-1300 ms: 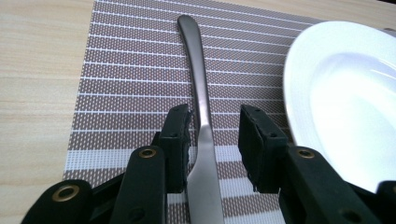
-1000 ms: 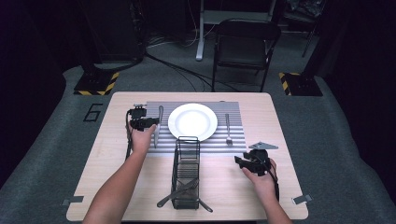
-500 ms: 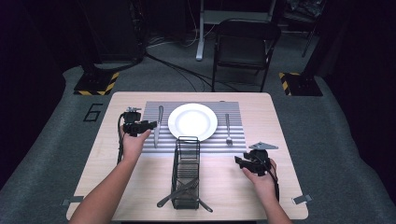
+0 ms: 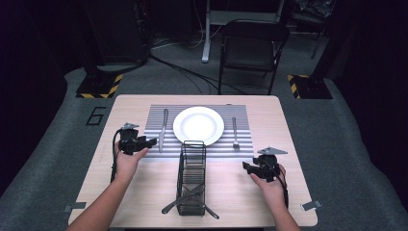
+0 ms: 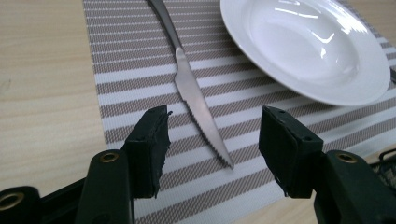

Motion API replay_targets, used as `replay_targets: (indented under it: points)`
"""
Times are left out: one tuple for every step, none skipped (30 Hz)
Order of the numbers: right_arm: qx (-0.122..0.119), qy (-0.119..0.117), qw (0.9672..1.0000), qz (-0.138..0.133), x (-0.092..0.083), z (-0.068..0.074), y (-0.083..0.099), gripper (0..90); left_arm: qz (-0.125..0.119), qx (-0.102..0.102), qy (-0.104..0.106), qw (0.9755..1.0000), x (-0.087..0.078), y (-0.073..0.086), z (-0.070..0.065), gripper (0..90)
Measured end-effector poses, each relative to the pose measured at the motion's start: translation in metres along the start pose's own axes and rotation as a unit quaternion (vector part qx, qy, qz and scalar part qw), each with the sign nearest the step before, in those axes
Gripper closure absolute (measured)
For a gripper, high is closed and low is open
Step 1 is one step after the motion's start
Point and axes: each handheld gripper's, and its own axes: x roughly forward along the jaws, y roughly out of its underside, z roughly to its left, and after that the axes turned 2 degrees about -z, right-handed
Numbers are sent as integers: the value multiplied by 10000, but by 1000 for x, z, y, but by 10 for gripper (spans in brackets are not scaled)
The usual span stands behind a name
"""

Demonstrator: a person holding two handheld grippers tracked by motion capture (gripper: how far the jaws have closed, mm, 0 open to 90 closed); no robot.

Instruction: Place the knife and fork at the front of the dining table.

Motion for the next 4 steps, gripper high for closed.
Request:
replay_targets:
  points:
    - [-15,14,10000,24,0,0,0,460,6,11,3,10000,-1,3,2,418]
    - [-33,33,10000,23,1,1,1,452,10,-4,13,10000,-2,7,3,411]
    - [-26,45,10000,23,1,1,1,443,14,31,2,10000,-3,9,5,408]
    - [-80,74,9999,2,2,1,1,431,26,46,-28,10000,-5,13,6,402]
